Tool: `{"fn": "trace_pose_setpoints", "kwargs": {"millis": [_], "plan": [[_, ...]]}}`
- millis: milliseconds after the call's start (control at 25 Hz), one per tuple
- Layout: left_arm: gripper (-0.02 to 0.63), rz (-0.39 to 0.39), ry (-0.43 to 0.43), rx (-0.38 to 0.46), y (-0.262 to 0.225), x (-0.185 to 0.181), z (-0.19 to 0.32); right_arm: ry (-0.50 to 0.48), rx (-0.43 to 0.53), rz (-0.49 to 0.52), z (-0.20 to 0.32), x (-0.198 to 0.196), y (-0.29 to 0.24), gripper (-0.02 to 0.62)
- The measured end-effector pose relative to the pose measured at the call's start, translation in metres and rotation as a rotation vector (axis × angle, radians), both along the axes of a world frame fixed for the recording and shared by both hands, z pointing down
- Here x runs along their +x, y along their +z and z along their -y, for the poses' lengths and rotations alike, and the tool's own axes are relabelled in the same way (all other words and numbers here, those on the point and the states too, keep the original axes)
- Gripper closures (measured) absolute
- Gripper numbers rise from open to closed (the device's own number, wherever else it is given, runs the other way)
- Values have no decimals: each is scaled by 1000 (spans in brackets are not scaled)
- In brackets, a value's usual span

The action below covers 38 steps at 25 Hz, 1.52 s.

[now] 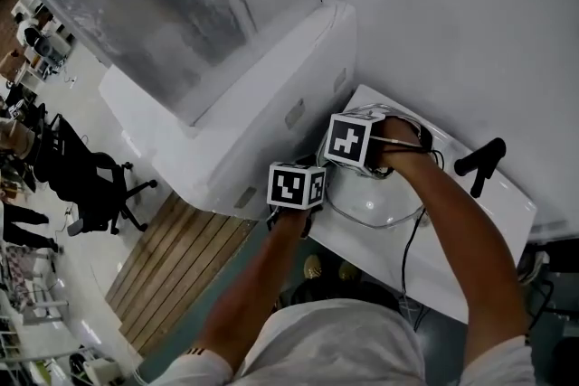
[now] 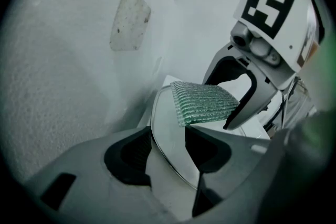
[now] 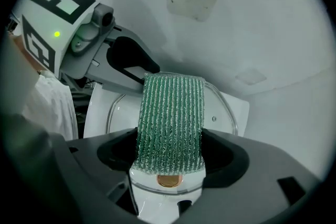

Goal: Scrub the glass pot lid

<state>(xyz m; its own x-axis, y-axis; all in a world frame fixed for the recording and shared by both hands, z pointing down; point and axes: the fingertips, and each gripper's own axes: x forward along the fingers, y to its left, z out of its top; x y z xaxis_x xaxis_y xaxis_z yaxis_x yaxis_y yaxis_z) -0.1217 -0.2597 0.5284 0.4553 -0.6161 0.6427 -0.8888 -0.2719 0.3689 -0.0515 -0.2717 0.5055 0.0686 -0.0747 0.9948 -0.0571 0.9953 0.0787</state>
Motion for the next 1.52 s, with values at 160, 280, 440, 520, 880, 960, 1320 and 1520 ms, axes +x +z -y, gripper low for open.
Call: {"fn": "trace_pose_setpoints", "kwargs": {"millis": [160,280,440,520,880,960,1320,1520], "plan": [[393,3,4,3,-1,0,0,65,-4,61,2,2,-2,247],[393,7,5,8,-2,-1,0,140,-25,129,4,11,-6,247],[393,9,5,7,0,-1,0,268,-66,246,8,26,-12,247],[393,9,5,6,0,-1,-1,346,-80,306,11,35,-15,247],[393,11,6,11,-1,-1,1,696,-141,506,19,80,-11,247],[393,12,5,11,0,-1,1,767,-147,559,20,86,-11,247],[393,12,2,8,-1,0,-1,1009,-83,689,30,119,-12,247],[394,12,2,10,0,0,-1,1098,-77,757,30,124,-10,247]]}}
